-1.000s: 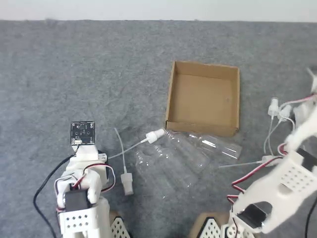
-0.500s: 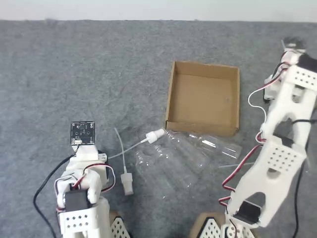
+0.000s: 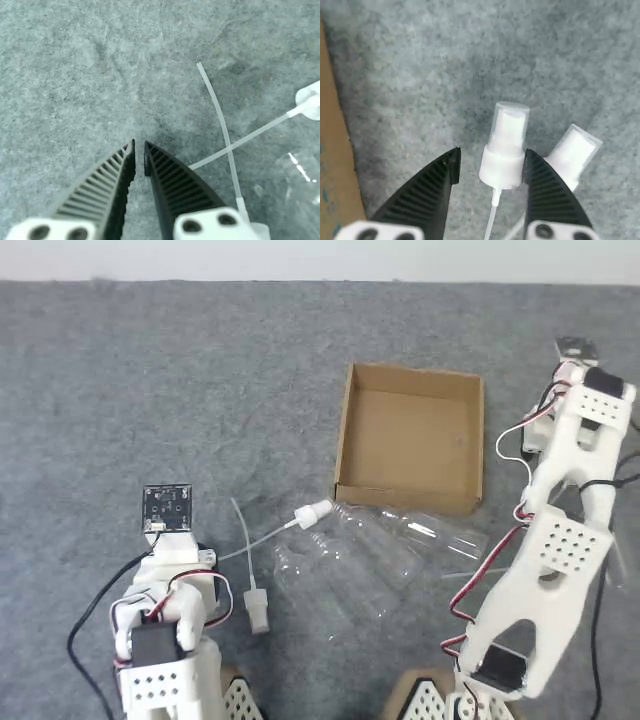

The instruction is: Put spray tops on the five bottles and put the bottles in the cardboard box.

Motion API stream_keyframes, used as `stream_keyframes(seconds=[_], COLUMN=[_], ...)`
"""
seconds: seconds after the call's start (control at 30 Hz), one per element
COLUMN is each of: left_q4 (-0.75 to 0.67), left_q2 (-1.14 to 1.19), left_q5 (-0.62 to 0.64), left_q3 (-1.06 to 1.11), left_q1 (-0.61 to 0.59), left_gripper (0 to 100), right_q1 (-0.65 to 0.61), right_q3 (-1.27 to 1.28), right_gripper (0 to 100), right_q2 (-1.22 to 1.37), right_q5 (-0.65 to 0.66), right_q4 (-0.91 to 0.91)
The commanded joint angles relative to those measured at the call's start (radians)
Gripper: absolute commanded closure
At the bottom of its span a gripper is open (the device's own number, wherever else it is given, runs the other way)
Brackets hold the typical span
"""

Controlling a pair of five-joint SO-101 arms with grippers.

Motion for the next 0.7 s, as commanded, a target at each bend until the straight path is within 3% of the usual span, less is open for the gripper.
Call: stream_keyframes(seconds=[0.0, 0.17, 0.37, 0.67], left_q4=[-0.003, -0.003, -0.003, -0.003], left_q2=[-0.012, -0.012, -0.012, -0.012], left_q5=[-0.008, -0.008, -0.008, -0.008], left_q3=[-0.008, -0.008, -0.008, -0.008], left_q1=[-0.003, -0.003, -0.003, -0.003], left_gripper=[98, 98, 98, 98], right_q1=[-0.013, -0.031, -0.036, -0.084], right_q3=[-0.063, -0.063, -0.107, -0.377], right_gripper=[84.0, 84.6, 96.9, 97.1], right_q2=[-0.008, 0.013, -0.008, -0.087], right_q5=[-0.023, -0.023, -0.029, -0.029], right_q4=[-0.025, -0.025, 0.005, 0.286])
